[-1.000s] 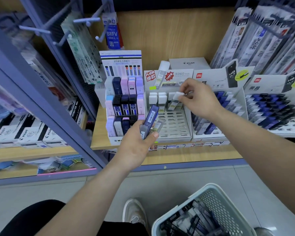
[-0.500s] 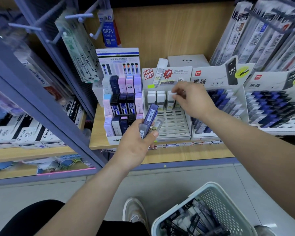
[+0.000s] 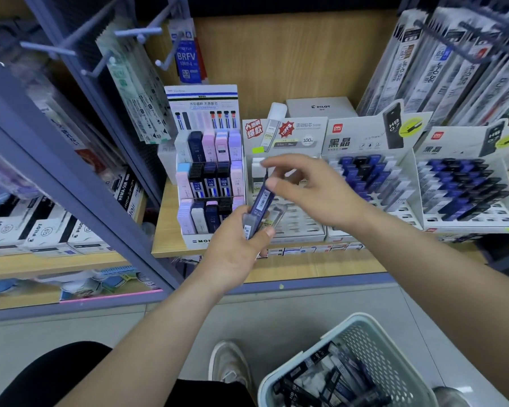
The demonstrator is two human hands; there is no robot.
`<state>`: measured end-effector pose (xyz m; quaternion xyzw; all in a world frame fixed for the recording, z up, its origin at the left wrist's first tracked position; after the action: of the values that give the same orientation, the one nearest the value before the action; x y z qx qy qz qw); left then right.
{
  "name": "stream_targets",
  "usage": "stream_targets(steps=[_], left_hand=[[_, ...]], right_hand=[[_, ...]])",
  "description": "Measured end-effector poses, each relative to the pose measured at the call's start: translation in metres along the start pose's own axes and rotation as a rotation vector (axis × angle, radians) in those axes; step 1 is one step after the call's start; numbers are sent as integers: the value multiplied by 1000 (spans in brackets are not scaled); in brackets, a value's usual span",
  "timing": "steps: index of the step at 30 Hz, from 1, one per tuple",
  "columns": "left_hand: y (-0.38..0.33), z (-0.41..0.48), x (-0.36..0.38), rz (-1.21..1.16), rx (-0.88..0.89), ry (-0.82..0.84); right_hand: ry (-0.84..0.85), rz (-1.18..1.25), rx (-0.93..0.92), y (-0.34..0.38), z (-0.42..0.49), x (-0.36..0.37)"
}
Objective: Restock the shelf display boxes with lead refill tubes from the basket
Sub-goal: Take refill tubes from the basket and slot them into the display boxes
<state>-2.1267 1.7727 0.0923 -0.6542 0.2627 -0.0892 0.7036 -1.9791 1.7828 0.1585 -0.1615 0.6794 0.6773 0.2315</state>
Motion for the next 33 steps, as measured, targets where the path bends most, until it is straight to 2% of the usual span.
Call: stream_targets(steps=[3,7,10,18,29,33], left_hand=[[-2,-1,4,-3,1,16],[-4,-1,-1,-55,-11,-19],[-6,0,-8,-81,-6,-66],[-7,-1,-7,-77,14,-96],[-5,0,-10,-62,-2,-138],[-4,0,-11,-62,-14,-153]], right_hand=[[22,-37,-24,4,-2,3],[-60,98,86,-11,-4,-18],[-41,211,153,-22,-15,-25],[-4,154,153,-34,-40,-16],[35,-191,78,-27,-52,-4],[113,-97,142,-32,-59,9]])
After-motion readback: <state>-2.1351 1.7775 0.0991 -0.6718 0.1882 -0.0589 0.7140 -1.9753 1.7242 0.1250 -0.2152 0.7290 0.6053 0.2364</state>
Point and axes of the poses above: each hand's wrist, its own z-axis towards the middle knuckle, its own x-axis out of the palm, y = z × x, the point moved 8 cm from there along z, towards the middle knuckle, and after that the axes turned 10 degrees about x, right-handed, at the moved point
